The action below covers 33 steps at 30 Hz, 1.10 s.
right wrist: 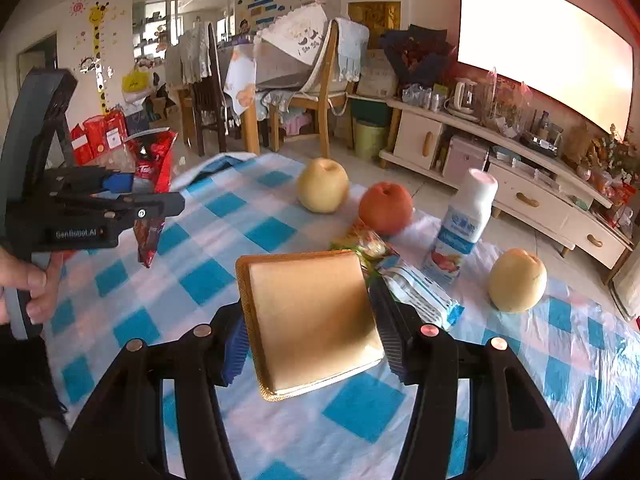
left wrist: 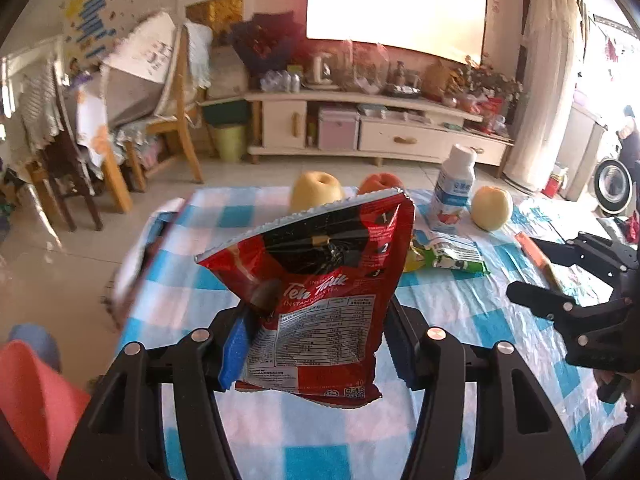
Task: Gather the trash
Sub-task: 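Carry the red bag and yellow block over the pink bucket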
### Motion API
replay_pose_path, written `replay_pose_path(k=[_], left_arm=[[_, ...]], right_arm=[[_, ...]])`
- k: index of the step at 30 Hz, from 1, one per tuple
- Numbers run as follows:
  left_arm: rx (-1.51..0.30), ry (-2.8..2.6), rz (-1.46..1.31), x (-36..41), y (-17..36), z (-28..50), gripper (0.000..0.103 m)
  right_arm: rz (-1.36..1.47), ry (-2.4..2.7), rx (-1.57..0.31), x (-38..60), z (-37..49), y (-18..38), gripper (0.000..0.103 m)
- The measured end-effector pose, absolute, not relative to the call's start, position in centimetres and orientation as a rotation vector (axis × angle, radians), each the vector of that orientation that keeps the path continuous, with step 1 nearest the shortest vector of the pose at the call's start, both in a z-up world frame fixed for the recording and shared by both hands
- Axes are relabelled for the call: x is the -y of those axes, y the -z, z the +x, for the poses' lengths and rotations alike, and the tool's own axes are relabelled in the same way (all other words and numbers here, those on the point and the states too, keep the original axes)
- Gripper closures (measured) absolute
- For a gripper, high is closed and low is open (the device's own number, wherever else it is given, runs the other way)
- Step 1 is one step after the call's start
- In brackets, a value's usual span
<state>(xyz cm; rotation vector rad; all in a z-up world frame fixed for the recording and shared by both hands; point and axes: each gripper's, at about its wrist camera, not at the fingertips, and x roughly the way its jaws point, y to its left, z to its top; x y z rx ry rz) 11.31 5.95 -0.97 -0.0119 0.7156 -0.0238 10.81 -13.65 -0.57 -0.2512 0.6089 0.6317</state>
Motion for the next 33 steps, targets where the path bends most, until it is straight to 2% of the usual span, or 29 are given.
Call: replay_pose_path(k=[8, 19, 33], left_arm=[[-0.672, -0.074, -0.010, -10.3, -2.0, 5.9, 0.044], [-0.607, -0.248, -0.044, -20.0, -5.7, -1.0, 0.044], [-0.606, -0.456, -0.125, -32.1, -5.4, -6.9, 0.044]], right_arm=[[-0.242, -0.668, -0.575, 9.3, 7.4, -2.5, 0.046], [-0.278, -0.831, -0.524, -1.8, 4.1, -5.3, 0.046], [-0.360, -1.058, -0.493, -19.1, 1.1, -6.7, 0.046]])
